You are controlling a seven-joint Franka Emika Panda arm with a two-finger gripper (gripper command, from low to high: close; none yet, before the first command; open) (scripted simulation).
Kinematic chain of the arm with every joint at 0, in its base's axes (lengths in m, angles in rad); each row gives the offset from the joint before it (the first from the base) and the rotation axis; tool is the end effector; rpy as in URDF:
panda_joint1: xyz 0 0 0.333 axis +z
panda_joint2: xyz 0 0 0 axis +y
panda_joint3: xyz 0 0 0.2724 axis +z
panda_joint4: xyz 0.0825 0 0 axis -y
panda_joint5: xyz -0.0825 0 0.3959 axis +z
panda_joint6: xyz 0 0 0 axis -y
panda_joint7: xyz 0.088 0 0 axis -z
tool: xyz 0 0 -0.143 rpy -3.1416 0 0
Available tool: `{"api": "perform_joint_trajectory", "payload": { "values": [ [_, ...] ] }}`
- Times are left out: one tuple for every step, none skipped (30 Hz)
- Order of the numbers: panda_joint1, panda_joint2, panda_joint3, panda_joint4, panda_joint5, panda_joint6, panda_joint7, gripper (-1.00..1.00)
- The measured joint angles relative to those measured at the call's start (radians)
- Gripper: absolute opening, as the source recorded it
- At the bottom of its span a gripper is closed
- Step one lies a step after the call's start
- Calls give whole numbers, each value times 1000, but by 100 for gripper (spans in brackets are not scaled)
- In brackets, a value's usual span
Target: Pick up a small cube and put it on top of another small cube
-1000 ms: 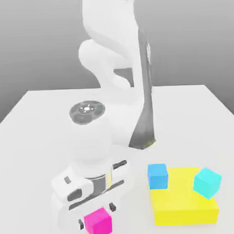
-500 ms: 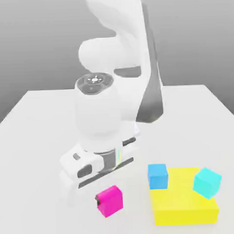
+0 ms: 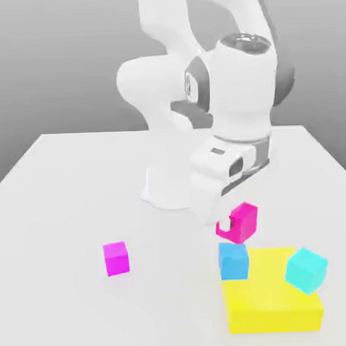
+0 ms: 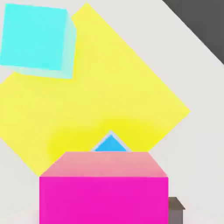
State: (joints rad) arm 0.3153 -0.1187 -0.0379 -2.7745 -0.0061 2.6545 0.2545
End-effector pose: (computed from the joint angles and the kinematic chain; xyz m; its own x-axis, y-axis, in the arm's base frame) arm 0.3799 0.1092 0.1585 0.9996 0.0286 -0.0017 0.0286 -0.9996 -0.0012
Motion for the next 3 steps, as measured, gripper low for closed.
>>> {"api": "perform_joint_trajectory", "payload": {
  "values": [
    [0, 20, 0, -3, 0, 24, 0, 100],
    [0, 20, 0, -3, 0, 24, 0, 100],
    [0, 20, 0, -3, 0, 24, 0, 100]
  ]
}}
